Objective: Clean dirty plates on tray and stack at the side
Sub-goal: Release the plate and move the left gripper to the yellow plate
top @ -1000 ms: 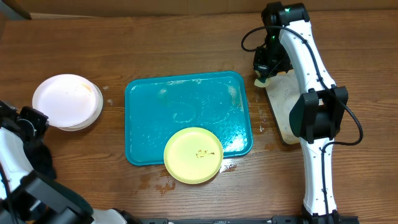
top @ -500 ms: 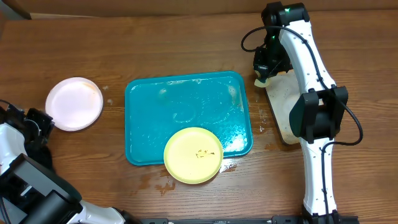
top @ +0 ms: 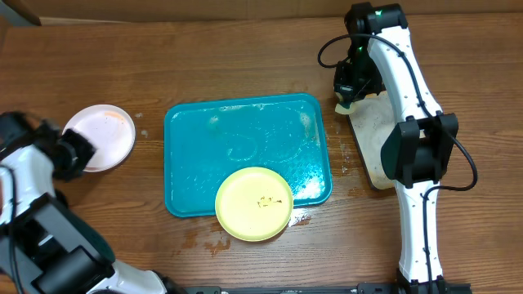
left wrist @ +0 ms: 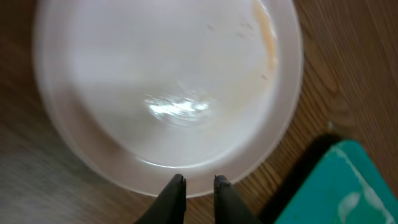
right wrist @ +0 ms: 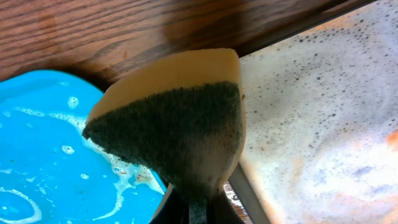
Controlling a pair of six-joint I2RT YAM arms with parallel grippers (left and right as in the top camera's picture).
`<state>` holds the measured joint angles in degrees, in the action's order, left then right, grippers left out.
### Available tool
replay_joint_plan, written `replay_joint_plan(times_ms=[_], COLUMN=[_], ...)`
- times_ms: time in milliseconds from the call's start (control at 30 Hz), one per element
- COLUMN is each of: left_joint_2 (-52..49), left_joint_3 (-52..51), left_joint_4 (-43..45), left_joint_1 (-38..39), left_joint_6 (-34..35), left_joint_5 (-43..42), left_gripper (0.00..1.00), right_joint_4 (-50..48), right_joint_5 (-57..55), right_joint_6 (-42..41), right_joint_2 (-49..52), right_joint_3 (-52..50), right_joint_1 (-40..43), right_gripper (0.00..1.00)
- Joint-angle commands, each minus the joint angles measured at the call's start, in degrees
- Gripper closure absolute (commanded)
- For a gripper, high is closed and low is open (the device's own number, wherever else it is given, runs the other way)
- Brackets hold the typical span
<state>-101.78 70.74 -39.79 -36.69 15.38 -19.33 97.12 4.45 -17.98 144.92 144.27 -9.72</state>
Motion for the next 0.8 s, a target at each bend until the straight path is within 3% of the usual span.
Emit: replay_joint_plan(times_ms=[0,100,400,767], left_joint_2=[3.39,6.08,10.82,10.82], left_joint_3=[0.55,0.68,0.68,0.68], left_joint_4=[-0.52,-1.49,-7.19,-9.27], left_joint_1=[7.43,15.06,32.85,40.52], left_joint_6=[-1.27,-1.25,-1.25,-1.03], left_joint_5=[-1.38,-1.18,2.78,2.8], left_gripper=[0.83,0.76,0.7,0.68], right_joint_4=[-0.04,-0.02,-0.02,-1.22], right_joint_5=[0.37,0.35,-0.09,-1.81], right_joint_6=[0.26,0.26,1.92,2.8], right_joint_2=[-0.37,-0.48,-0.48,-0.46], right_joint_3=[1.31,1.31,0.85,-13.88], right_joint_1=[1.53,2.51,7.58,11.93], right_gripper=[0.96,0.96,0.96,0.96])
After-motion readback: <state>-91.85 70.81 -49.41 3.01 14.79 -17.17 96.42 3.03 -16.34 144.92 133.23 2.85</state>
